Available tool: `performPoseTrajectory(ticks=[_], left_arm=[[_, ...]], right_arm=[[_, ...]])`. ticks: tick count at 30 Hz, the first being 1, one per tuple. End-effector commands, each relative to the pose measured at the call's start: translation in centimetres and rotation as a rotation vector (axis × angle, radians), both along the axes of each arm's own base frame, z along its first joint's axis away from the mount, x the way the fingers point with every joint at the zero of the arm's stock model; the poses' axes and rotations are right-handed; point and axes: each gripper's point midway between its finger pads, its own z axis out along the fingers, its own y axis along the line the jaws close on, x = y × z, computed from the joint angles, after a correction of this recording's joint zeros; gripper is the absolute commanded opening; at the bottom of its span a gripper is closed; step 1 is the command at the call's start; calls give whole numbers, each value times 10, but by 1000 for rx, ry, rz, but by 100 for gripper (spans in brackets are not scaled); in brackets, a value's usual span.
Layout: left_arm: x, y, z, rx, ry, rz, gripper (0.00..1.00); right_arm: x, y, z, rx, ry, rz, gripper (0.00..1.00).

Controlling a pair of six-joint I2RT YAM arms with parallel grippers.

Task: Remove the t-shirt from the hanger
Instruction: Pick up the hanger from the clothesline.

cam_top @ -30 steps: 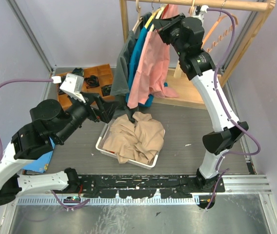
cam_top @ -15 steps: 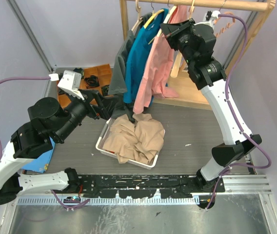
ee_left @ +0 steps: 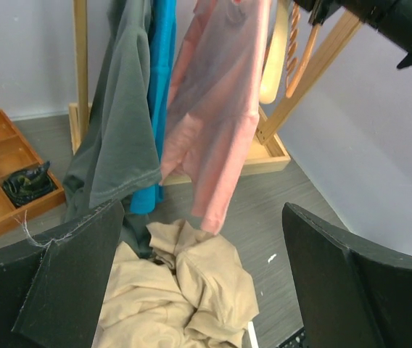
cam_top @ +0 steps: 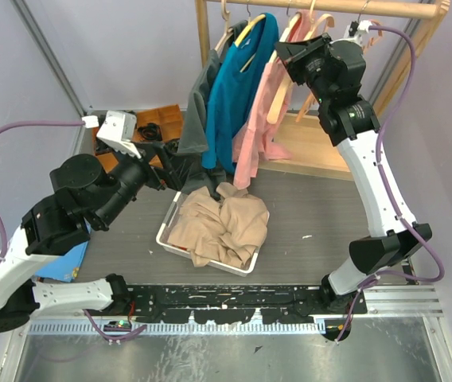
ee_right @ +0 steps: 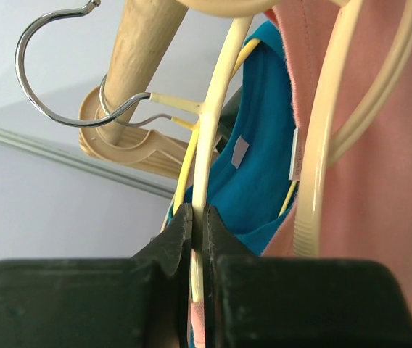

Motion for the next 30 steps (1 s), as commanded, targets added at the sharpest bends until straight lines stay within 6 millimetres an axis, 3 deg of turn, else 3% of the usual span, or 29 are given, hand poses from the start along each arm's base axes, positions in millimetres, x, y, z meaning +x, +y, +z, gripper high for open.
performPoseTrajectory(ticks=[1,10,18,30], left_arm=[[6,9,39,-50,-72,53,98],[16,-6,63,-31,-120,57,98],[28,-21,79,-4,-152,62,98],[44,-66,91,-26,-131,-28,98]], right_arm=[[-47,5,71,65,-210,108,1],[-76,16,66,60,-216,231,1],[-117,11,71,102,-254,303,1],[-171,0,83,102,-286,356,1]])
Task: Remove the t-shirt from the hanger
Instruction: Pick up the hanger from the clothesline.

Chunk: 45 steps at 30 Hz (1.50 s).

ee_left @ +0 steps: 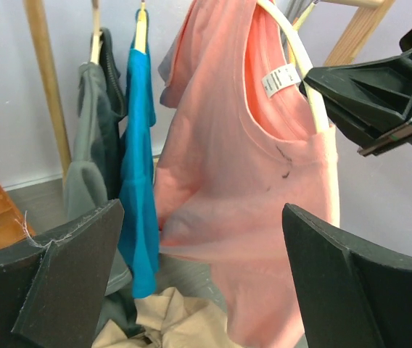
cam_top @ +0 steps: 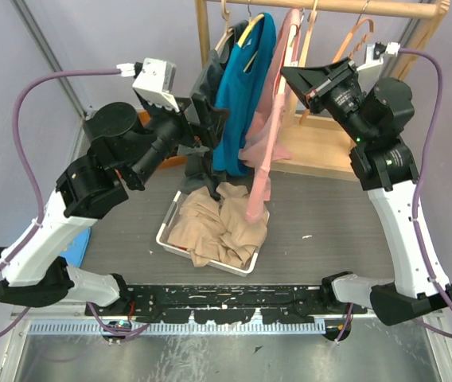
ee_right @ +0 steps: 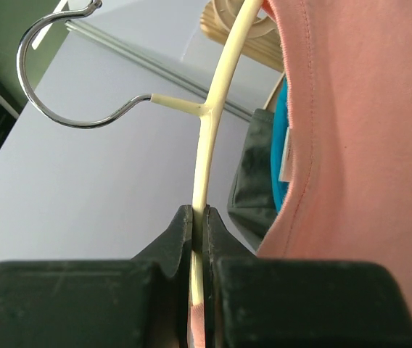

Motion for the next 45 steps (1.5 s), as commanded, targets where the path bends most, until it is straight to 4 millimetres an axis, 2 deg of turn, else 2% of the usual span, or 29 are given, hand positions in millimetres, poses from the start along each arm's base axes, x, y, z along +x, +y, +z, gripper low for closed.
performPoseTrajectory(ticks=[1,10,15,18,23,26,31,38,45], left_arm=[[-1,-11,18,-50,-11,-58,98],[5,-41,35,-78,-30,-143,98],[15,-47,50,-101,-56,-155,98],[21,-49,62,-122,-79,-163,98],[29,-57,71,-147,-104,-177,98],[33,-64,71,-157,-109,-191,98],[44,-77,55,-149,-95,-198,98],[53,-85,38,-147,-72,-213,98],[57,-84,30,-145,-50,-213,98]], right_arm=[[-51,-7,53,51,-183,48,1],[-90,-12,79,48,-236,88,1],[-108,-15,92,43,-251,102,0],[-121,-17,107,59,-279,113,1],[-129,-16,114,73,-280,135,1],[-129,-15,108,74,-261,149,1],[-126,-9,88,66,-219,178,1],[-127,-8,68,98,-187,199,1],[-127,-7,67,93,-189,206,1]])
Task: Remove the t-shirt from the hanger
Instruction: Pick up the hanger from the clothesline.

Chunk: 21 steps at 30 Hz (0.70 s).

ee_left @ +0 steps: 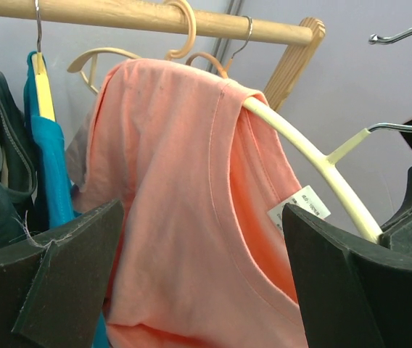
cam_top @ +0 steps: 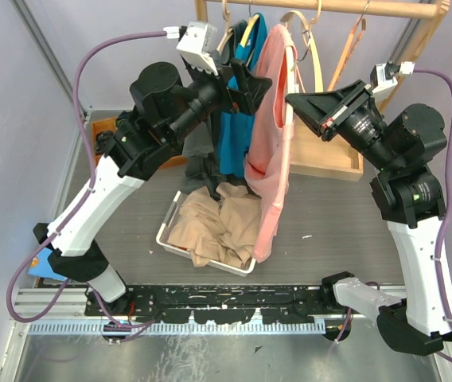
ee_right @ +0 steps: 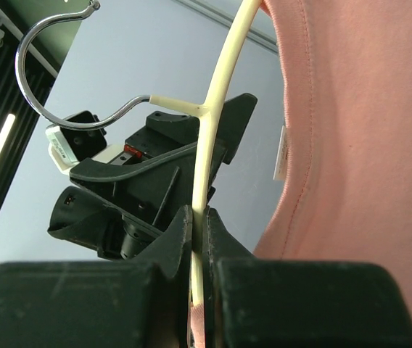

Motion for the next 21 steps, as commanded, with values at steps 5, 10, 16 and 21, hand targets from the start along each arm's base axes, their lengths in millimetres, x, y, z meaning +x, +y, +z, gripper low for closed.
performPoseTrajectory(ticks=[5,10,16,21], left_arm=[[-2,11,11,-49,-11,-4,98],[-6,25,11,-52,-7,18,98],[-13,41,11,-66,-3,42,98],[-19,51,8,-80,12,49,98]], right_arm=[[-34,-4,60,67,-232,38,1],[-39,-5,71,73,-273,47,1],[-53,-10,90,82,-338,32,1],[-71,-16,112,97,-409,22,1]])
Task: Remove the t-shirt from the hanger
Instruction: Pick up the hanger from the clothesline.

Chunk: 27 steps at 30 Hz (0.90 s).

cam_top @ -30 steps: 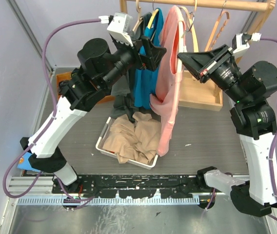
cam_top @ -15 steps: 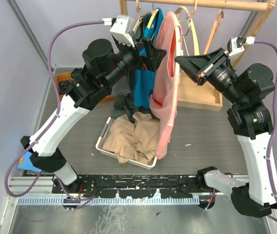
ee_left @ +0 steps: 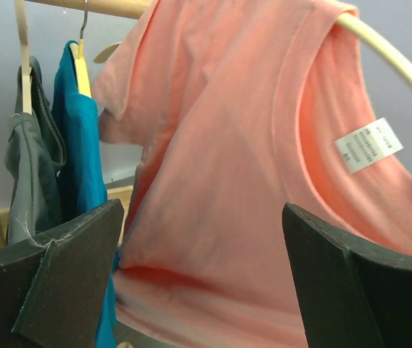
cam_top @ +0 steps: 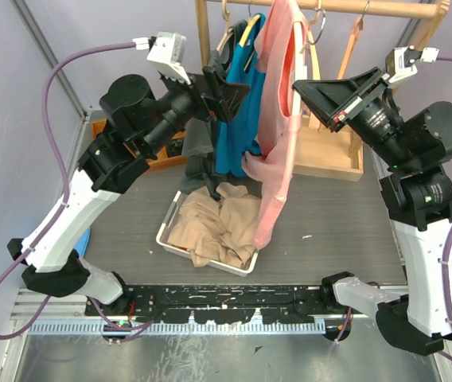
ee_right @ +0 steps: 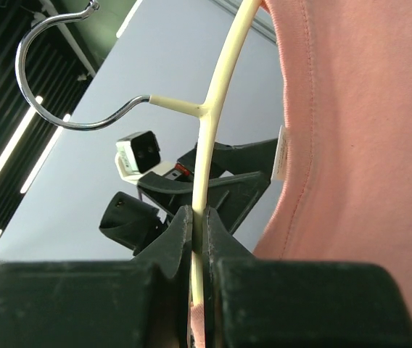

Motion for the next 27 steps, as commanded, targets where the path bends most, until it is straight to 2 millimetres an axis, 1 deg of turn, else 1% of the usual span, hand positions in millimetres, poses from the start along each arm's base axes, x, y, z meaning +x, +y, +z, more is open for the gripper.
performPoseTrajectory(ticks=[1,7,9,11,16,22,27], left_arm=[[-7,15,13,-61,-12,17,98],[-12,19,9,-67,0,10,98],[-13,18,9,-68,-2,3,98],[-14,18,12,-70,-9,-5,98],[-15,14,16,-74,-24,-26,98],[-14,1,18,-79,-22,-62,98],[-7,-10,17,-85,-32,-73,98]], right_arm=[[-59,-17,79,81,-309,-4,1],[-71,-23,100,106,-366,-17,1],[-71,-23,104,111,-374,-20,1],[-69,-23,103,109,-366,-22,1],[-64,-21,81,95,-317,-20,1],[-53,-17,45,75,-235,-13,1],[-45,-9,28,63,-176,32,0]])
